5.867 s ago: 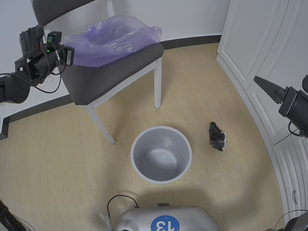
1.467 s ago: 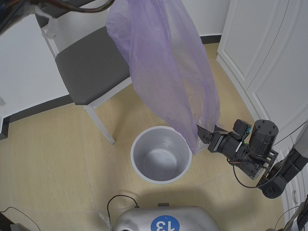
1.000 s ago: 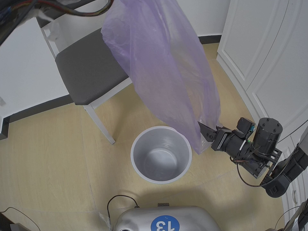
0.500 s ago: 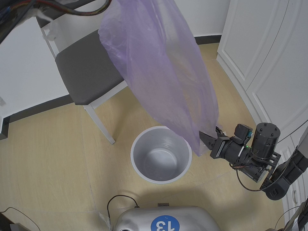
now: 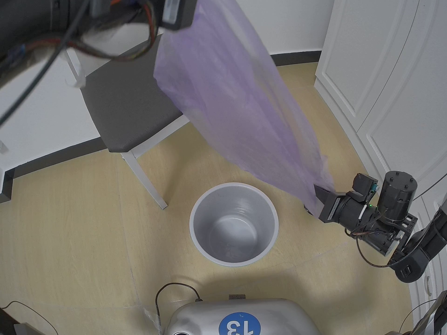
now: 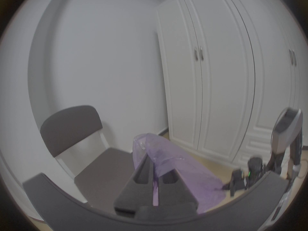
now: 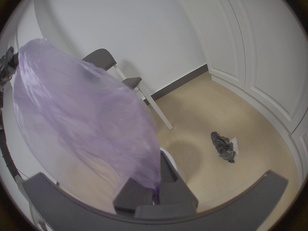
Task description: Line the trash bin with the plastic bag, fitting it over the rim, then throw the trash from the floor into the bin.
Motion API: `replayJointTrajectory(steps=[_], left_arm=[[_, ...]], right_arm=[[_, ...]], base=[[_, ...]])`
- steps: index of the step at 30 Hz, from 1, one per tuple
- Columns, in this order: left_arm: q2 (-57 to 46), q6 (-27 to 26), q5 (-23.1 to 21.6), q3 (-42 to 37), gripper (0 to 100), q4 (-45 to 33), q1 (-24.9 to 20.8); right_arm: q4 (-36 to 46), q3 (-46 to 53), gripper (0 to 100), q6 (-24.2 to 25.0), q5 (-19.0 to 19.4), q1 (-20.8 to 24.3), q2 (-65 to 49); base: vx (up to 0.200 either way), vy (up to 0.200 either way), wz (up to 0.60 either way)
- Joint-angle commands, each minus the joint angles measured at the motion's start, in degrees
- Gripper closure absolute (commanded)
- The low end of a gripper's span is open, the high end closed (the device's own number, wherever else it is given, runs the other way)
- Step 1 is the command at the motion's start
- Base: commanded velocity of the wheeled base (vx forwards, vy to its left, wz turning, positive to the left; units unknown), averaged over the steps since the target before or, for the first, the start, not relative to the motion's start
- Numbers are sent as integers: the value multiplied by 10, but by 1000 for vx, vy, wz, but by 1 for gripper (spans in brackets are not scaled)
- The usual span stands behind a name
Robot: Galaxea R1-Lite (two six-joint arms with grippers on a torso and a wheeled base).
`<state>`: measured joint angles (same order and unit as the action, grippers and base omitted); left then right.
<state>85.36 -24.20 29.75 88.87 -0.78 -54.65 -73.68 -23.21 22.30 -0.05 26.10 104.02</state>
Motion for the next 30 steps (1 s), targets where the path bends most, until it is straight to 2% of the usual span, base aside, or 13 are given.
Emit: replayJointTrajectory(steps=[1, 4, 5, 8, 12, 14, 19, 23, 24, 25, 27, 28, 30], left_arm=[[-34, 49, 10, -59, 100, -75, 53], [-52, 66, -12, -62, 100, -186, 118], [-56, 80, -40, -63, 100, -212, 134], [-62, 144, -129, -88, 100, -224, 157], [-76, 197, -181, -169, 100, -205, 178], [-70, 200, -189, -202, 100, -172, 178], [-36, 194, -215, -285, 100, -19, 178], [0, 192, -224, -305, 100, 81, 167], [0, 192, -224, -305, 100, 81, 167], [10, 196, -234, -301, 100, 98, 151], [10, 196, -234, -301, 100, 98, 151], [17, 200, -254, -300, 100, 110, 134], [34, 217, -258, -300, 100, 137, 104]], right_arm=[[44, 31, 100, -42, 54, -68, -72], [65, 44, 100, -47, 64, -74, -101], [65, 48, 100, -47, 64, -72, -106], [64, 55, 100, -48, 58, -68, -116], [65, 61, 100, -49, 55, -40, -116], [66, 48, 100, -63, 55, -37, -111], [80, -17, 100, -148, 57, -29, -86], [204, -110, 100, -178, 55, 13, -91], [204, -110, 100, -178, 55, 13, -91], [271, -153, 100, -183, 54, 41, -95], [271, -153, 100, -183, 54, 41, -95], [317, -196, 100, -189, 54, 66, -94], [346, -235, 100, -210, 54, 88, -86]], base=[[0, 0, 0], [0, 0, 0], [0, 0, 0], [0, 0, 0], [0, 0, 0], [0, 0, 0], [0, 0, 0], [0, 0, 0], [0, 0, 0], [0, 0, 0], [0, 0, 0], [0, 0, 0], [0, 0, 0]])
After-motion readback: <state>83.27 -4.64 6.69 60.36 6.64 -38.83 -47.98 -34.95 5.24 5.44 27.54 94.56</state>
